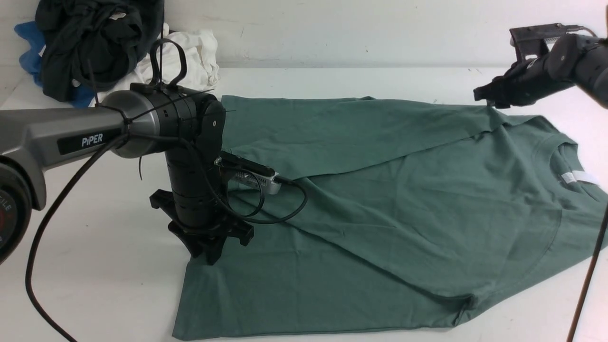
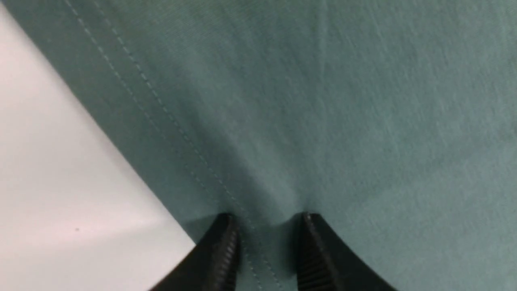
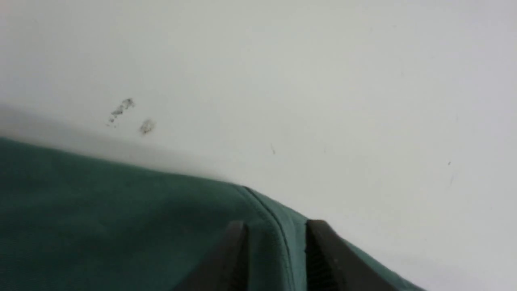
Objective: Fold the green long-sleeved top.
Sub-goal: Use both arms simultaneously to clamp the lower edge of the clothing fabric
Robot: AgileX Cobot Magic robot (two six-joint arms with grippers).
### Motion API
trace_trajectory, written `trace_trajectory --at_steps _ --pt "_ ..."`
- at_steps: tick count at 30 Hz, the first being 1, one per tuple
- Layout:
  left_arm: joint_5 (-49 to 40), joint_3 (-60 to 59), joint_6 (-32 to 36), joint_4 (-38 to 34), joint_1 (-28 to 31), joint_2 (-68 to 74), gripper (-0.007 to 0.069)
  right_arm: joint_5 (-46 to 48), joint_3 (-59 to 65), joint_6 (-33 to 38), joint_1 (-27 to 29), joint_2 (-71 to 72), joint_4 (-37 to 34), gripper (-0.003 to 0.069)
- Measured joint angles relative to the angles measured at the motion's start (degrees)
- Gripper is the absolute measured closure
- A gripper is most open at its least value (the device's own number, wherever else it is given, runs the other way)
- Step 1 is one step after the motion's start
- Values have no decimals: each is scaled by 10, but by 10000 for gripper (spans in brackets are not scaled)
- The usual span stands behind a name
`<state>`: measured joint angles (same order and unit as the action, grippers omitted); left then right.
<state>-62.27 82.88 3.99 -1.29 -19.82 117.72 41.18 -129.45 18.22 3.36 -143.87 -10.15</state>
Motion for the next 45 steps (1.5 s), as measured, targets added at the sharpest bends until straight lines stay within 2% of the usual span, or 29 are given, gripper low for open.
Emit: trace_trajectory --at_steps 1,2,4,7,8,9,10,14,17,19,22,23,24,26,29,33,36,37,39,40,41,43,45 --pt "1 -1 0 0 0 -2 420 0 0 0 0 1 0 386" --pt "8 -3 0 2 0 -11 420 1 0 0 0 5 -2 330" --pt "24 -6 0 3 0 -46 420 13 0 0 0 16 -2 272" --pt "27 -6 1 4 0 -87 420 38 0 1 1 38 -2 263" --pt "18 -6 7 2 0 -123 420 64 0 1 2 58 -4 293" --pt "18 -6 7 1 0 -127 420 67 0 1 2 61 -5 293" --pt "1 -12 15 -11 0 -173 420 96 0 1 5 85 -13 363" --pt "-4 -82 36 -56 -11 -250 414 165 0 6 11 142 -55 558" --pt "6 -142 64 -64 -40 -268 382 224 -2 30 7 170 -94 636" --pt "33 -203 120 -54 -83 -264 311 278 -4 64 -6 186 -132 662" --pt "69 -243 186 -9 -132 -245 216 298 0 88 -37 188 -175 670" --pt "72 -245 190 -5 -135 -244 208 298 1 88 -39 188 -175 670" --pt "84 -256 214 27 -153 -229 144 302 10 88 -60 188 -190 671" --pt "90 -258 227 50 -162 -208 103 304 20 88 -82 188 -194 672" --pt "98 -258 231 97 -165 -175 85 306 28 93 -106 188 -195 672" --pt "93 -257 234 142 -165 -142 157 306 30 96 -116 188 -199 672" --pt "82 -251 234 153 -166 -135 297 306 30 96 -115 200 -192 672" --pt "81 -251 234 154 -166 -134 308 306 30 96 -115 200 -189 672" --pt "77 -249 210 169 -167 -131 463 306 31 97 -112 229 -172 672" --pt "77 -249 207 172 -167 -131 475 306 31 97 -112 232 -171 672" --pt "76 -248 177 180 -165 -131 552 306 41 103 -112 259 -163 672" --pt "77 -249 133 184 -156 -133 606 306 66 127 -114 307 -160 673" --pt "77 -251 114 179 -138 -144 613 306 111 165 -120 372 -157 673"
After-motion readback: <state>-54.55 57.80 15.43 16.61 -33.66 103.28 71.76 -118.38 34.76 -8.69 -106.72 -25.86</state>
